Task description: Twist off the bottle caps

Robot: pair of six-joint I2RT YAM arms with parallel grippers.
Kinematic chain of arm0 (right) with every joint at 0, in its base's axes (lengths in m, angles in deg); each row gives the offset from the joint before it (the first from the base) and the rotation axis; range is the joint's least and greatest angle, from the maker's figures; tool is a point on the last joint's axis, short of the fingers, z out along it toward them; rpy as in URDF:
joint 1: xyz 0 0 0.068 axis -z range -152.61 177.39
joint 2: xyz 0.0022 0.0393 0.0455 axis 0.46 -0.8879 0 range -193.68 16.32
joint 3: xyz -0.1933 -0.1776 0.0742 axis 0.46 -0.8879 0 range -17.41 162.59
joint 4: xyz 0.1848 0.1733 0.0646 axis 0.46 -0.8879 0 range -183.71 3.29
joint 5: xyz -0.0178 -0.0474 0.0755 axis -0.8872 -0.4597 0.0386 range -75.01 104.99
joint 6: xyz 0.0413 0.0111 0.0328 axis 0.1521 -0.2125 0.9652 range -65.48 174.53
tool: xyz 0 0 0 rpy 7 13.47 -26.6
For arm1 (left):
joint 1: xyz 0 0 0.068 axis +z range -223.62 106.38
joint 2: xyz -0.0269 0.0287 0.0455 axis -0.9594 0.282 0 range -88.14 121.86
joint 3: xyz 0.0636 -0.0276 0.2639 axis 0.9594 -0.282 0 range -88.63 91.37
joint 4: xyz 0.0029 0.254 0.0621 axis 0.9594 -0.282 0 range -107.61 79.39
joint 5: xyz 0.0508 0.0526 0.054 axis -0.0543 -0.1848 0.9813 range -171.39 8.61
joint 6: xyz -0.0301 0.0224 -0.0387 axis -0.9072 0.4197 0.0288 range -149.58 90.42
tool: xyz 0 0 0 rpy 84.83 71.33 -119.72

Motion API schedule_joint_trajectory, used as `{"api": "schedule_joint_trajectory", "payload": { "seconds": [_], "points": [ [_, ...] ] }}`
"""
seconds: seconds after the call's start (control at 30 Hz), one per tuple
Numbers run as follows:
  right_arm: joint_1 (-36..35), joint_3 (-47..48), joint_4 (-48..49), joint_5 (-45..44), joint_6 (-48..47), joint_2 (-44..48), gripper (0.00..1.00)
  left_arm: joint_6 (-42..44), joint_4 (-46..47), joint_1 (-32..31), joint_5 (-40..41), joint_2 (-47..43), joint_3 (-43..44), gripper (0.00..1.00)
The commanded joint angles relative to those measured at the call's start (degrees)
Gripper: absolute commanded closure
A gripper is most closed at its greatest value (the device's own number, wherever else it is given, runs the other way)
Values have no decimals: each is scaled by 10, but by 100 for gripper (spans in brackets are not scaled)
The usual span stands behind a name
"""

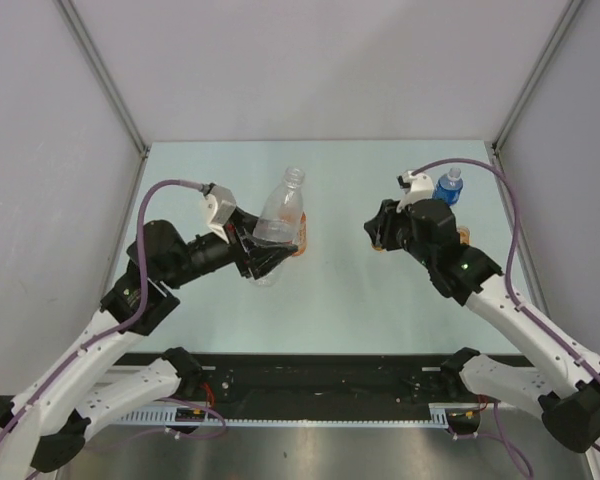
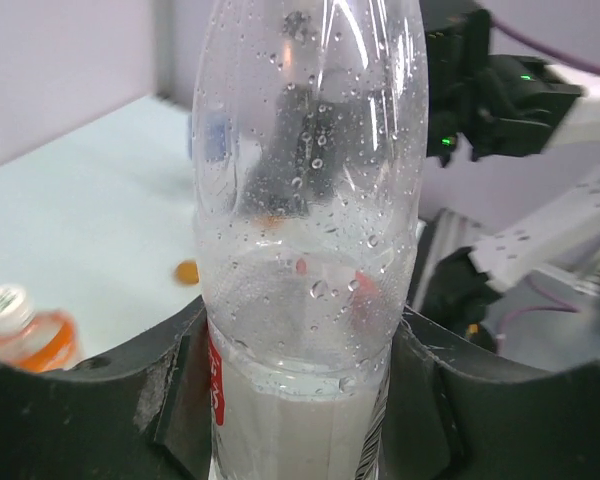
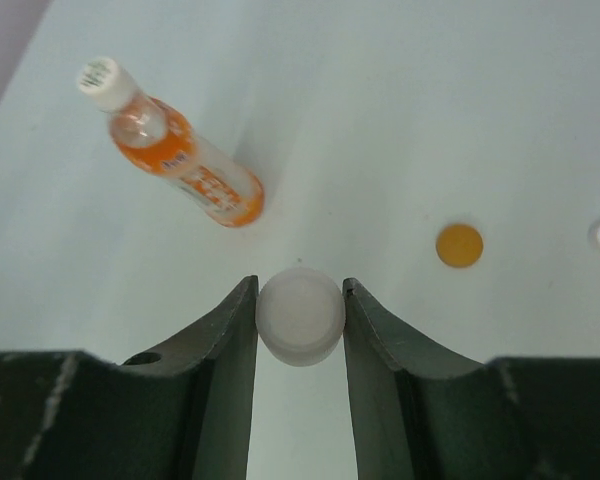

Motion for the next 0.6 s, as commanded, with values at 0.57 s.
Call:
{"api": "schedule_joint_trajectory", "payload": {
  "seconds": [0.57],
  "points": [
    [-66, -152, 319, -223, 84, -264, 100, 31, -87, -1, 212, -128, -48, 100]
  ]
}}
